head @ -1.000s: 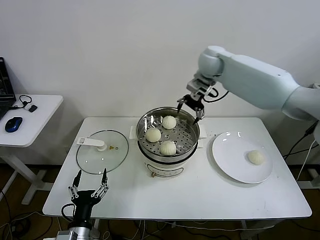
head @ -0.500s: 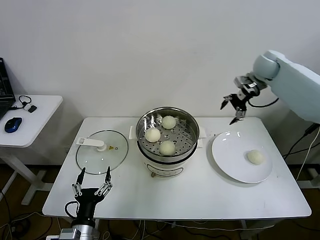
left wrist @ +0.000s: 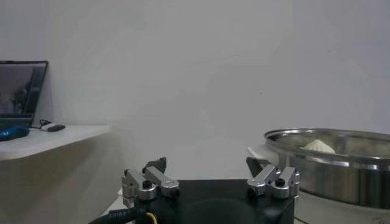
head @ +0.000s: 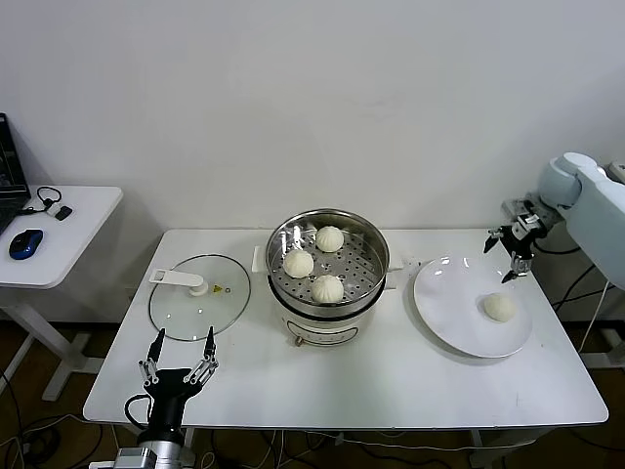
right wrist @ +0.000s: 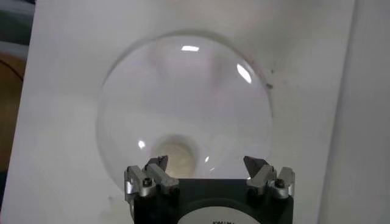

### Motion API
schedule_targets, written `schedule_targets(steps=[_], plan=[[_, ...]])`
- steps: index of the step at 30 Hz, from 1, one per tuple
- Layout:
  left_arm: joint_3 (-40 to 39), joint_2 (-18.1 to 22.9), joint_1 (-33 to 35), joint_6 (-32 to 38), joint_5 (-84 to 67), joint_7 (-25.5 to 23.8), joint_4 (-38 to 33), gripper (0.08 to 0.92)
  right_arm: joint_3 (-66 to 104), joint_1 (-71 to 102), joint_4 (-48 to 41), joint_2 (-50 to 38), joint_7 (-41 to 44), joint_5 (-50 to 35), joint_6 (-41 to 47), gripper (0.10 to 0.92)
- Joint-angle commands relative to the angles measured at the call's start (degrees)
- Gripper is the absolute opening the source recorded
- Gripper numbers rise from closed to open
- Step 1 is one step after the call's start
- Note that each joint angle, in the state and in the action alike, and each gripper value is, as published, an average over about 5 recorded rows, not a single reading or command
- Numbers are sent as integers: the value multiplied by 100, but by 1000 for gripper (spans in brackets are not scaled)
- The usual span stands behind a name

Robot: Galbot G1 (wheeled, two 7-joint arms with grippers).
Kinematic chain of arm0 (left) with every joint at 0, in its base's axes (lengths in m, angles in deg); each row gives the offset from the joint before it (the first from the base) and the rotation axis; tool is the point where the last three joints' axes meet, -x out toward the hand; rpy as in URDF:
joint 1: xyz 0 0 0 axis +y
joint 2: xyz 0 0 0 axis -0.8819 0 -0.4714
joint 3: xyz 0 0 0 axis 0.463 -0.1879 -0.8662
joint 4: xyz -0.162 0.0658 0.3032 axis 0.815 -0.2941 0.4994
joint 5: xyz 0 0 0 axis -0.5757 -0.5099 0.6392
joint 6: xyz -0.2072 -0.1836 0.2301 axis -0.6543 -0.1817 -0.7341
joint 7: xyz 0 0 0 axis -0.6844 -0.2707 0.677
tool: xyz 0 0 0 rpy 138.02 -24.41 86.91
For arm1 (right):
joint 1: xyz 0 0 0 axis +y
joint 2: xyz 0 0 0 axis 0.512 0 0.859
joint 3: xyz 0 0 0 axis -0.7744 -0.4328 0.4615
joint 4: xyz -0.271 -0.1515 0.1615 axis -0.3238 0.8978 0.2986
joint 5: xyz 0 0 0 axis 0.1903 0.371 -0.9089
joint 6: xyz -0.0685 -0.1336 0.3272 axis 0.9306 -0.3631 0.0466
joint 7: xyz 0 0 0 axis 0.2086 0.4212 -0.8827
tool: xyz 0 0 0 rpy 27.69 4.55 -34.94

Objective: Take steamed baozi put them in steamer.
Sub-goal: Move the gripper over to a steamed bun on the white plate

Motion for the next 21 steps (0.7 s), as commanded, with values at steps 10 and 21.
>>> schedule_targets(steps=[10,21], plan=[[27,-4,79,7,31,-4,-12,823,1538,1216,-845,450,-216,1261,-287,823],[28,-1,60,9,17,-7,78,823,1794,1313,-1099,599,-266,1502,-347,823]])
